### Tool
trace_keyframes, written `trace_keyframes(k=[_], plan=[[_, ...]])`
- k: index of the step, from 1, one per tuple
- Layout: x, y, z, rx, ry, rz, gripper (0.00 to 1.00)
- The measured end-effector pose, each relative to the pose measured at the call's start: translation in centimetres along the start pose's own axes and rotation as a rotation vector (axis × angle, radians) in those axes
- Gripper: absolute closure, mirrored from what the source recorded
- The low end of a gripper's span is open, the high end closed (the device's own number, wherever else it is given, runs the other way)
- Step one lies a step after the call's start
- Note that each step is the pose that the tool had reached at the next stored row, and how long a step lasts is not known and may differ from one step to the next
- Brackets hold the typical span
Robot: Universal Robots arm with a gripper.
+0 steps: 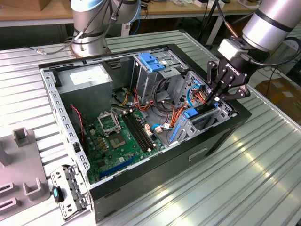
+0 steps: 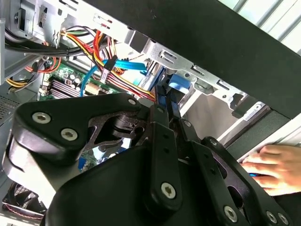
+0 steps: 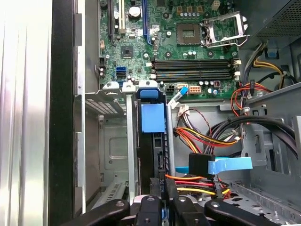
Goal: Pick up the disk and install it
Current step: 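Insert the first disk wire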
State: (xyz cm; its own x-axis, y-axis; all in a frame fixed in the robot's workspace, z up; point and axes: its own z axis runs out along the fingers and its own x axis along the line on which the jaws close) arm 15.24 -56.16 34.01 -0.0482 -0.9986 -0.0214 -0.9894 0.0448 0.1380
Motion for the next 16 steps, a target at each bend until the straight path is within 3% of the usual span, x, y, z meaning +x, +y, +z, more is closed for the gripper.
trace_keyframes(k=[3, 7, 10, 13, 16], plan=[[0.00, 0.01, -0.08, -0.0001, -0.0009, 0.000, 0.84], [-0.04, 0.21, -1.51, 0.0001, -0.0003, 0.000, 0.76], [-0.04, 0.22, -1.61, 0.0001, -0.0005, 0.000, 0.77], [-0.04, 0.23, -1.66, 0.0001, -0.0001, 0.000, 0.89], [-0.04, 0.23, -1.68, 0.0001, -0.0001, 0.000, 0.89]])
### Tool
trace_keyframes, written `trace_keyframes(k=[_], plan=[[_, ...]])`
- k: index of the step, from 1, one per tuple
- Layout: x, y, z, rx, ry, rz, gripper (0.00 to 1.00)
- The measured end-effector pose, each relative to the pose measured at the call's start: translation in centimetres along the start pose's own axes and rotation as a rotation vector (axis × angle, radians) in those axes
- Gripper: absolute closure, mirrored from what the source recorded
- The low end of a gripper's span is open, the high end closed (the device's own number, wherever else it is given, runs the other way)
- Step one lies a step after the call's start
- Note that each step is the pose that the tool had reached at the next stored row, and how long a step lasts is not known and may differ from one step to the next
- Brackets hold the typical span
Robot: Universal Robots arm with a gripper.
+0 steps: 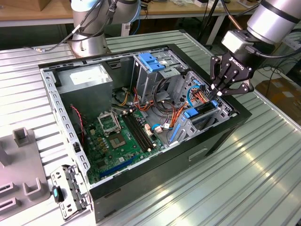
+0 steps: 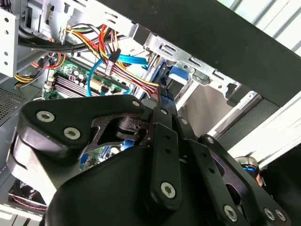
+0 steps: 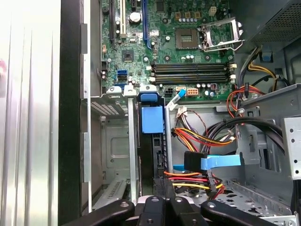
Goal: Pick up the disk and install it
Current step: 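Insert the first disk wire, then insert the second disk wire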
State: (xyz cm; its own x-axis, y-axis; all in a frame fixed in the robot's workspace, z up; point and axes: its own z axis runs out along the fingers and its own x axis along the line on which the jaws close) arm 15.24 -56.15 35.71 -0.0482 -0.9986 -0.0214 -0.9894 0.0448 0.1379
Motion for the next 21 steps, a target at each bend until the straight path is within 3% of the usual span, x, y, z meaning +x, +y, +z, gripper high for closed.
trace_keyframes(k=[15, 21], plan=[[-0.01, 0.05, -0.25, 0.0000, 0.0000, 0.000, 0.89], [0.05, 1.09, -0.10, 0.0014, -0.0002, 0.000, 0.89]])
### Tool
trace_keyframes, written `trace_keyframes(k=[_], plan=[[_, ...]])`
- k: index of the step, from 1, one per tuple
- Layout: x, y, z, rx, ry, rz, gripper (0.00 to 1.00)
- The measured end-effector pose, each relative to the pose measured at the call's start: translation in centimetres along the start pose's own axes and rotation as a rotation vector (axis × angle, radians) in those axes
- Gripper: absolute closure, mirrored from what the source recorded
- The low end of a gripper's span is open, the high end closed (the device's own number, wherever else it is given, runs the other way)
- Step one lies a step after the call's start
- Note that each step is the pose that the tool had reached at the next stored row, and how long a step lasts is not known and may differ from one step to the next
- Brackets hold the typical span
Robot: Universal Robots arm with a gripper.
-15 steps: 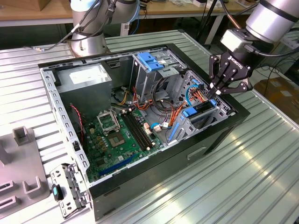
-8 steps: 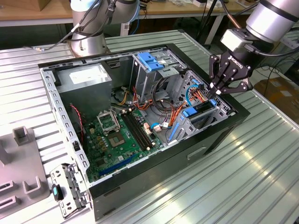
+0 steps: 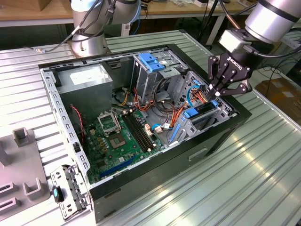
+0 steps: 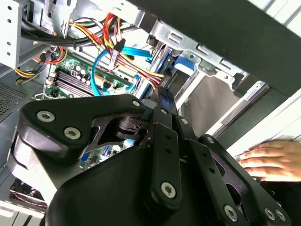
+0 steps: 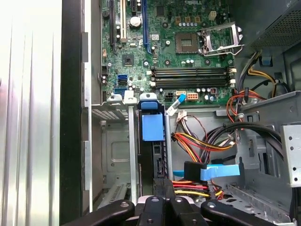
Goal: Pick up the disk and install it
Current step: 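Insert the second disk wire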
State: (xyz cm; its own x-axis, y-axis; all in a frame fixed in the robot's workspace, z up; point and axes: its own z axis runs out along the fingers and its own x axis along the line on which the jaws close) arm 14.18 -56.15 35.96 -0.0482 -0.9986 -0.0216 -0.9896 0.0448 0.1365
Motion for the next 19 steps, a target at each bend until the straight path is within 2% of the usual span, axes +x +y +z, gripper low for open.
trace_keyframes(k=[11, 12, 16, 19], plan=[[-0.01, 0.30, -0.71, 0.0022, -0.0003, 0.000, 0.89], [-0.01, 0.43, -0.71, 0.0024, 0.0000, 0.000, 0.89], [0.06, 1.69, -0.53, 0.0053, -0.0002, 0.000, 0.89], [0.09, 2.18, -0.46, 0.0067, -0.0004, 0.000, 0.89]])
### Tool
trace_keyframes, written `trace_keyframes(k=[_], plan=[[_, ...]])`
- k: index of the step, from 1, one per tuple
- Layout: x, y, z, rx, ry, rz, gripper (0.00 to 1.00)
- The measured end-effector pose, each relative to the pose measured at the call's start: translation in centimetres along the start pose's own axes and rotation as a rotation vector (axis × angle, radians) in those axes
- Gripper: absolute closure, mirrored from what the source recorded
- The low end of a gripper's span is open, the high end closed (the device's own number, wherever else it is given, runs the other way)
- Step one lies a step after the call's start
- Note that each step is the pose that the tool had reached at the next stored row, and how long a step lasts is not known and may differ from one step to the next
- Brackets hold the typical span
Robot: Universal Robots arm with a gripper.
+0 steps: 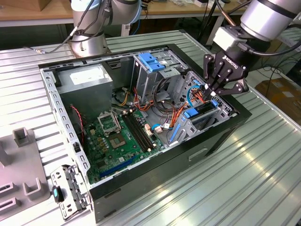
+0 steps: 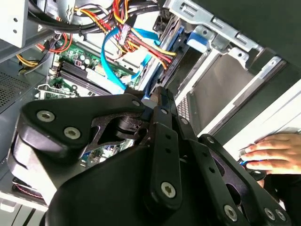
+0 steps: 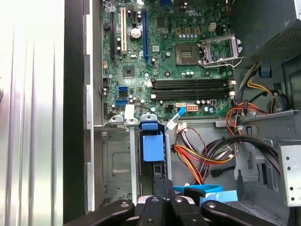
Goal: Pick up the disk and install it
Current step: 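Insert the second disk wire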
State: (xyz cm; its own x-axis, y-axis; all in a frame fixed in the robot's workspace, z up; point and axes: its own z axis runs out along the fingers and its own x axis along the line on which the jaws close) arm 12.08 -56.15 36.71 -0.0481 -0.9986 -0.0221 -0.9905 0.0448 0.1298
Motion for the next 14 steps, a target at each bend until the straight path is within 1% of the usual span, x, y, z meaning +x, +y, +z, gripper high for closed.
trace_keyframes(k=[3, 4, 5, 6, 7, 8, 9, 10, 12, 14], plan=[[0.00, 0.15, -0.22, 0.0021, 0.0001, 0.000, 0.89], [-0.01, 0.22, -0.32, 0.0057, -0.0001, 0.000, 0.89], [-0.03, 0.38, -0.37, 0.0226, -0.0008, -0.001, 0.89], [-0.02, 0.46, -0.41, 0.0363, -0.0014, -0.001, 0.89], [-0.02, 0.53, -0.45, 0.0451, -0.0018, -0.001, 0.89], [-0.02, 0.59, -0.52, 0.0505, -0.0019, -0.002, 0.89], [-0.02, 0.64, -0.61, 0.0531, -0.0022, -0.002, 0.89], [-0.03, 0.72, -0.85, 0.0566, -0.0023, -0.002, 0.89], [-0.08, 0.86, -1.32, 0.0612, -0.0024, -0.002, 0.89], [-0.20, 0.97, -1.57, 0.0628, -0.0026, -0.002, 0.89]])
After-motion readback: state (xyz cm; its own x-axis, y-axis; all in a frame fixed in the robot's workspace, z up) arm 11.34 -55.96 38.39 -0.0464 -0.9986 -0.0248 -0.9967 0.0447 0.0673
